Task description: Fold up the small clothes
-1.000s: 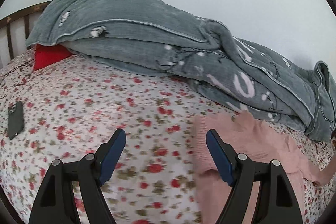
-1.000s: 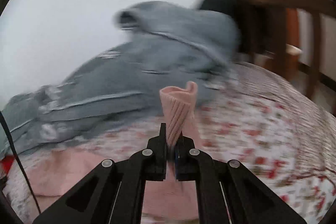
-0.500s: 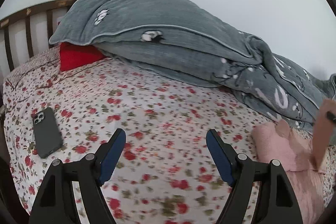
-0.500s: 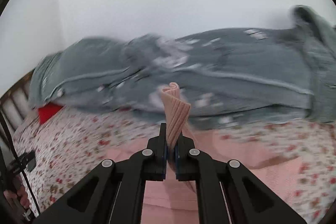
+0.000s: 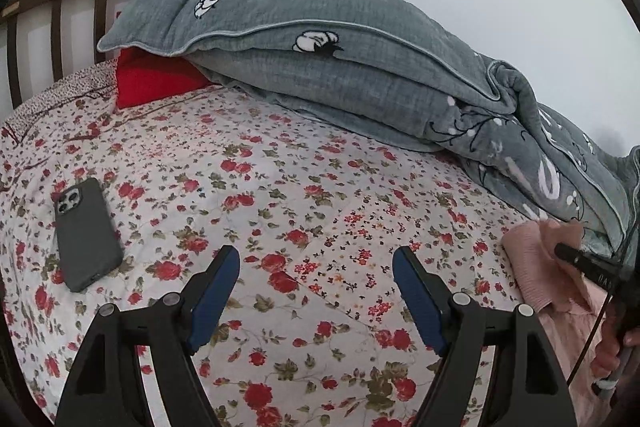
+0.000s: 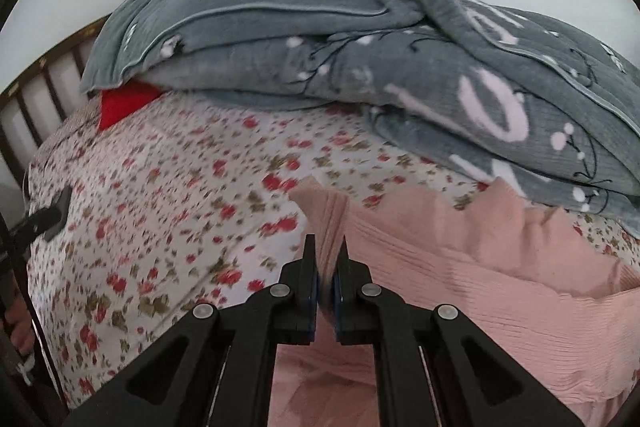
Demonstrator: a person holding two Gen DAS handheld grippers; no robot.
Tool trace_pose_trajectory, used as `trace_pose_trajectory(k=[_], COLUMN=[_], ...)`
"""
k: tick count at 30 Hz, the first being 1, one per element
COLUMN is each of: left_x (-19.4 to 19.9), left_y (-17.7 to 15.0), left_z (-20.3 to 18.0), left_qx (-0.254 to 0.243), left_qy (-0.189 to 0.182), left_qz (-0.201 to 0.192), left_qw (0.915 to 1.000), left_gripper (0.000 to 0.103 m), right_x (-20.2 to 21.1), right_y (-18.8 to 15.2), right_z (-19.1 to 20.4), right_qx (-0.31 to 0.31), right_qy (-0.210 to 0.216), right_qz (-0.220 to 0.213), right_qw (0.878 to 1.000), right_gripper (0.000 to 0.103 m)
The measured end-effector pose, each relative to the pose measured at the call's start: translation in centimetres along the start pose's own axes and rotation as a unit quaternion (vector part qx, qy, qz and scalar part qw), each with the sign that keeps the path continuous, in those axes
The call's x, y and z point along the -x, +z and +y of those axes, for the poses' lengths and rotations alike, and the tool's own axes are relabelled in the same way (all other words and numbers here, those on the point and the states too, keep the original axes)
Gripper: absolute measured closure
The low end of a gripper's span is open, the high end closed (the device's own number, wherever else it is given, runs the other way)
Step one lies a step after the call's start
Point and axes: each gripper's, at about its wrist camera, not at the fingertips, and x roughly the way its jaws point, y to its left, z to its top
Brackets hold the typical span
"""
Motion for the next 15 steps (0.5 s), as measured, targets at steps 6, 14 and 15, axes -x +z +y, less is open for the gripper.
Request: trace_pose_trajectory(k=[6, 14, 15], left_x=[0.7, 0.4, 0.1], left_y=[0.3, 0.9, 0.8], left_z=[-1.9, -9.2, -10.5], left_qx=[-0.009, -0.044, -0.048], left_qy=[-0.013, -0.076, -0.086], left_qz=[-0.001, 0.017, 0.022], left_qw=[0.9999, 0.9960, 0.9948], left_gripper=[0.025, 0.025, 0.025], right_x=[-1.9, 8.7, 10.1], right_y=[-2.1, -4.4, -4.9], right_z=[-0.1, -8.4, -10.8], right_qx=[0.005, -0.030, -0.043], right_qy=[0.057, -0.012, -0.042], right_qz=[0.064, -0.037, -0.045], right_qw=[0.996, 0.999, 0.997], right_gripper=[0.057, 0.052, 0.052])
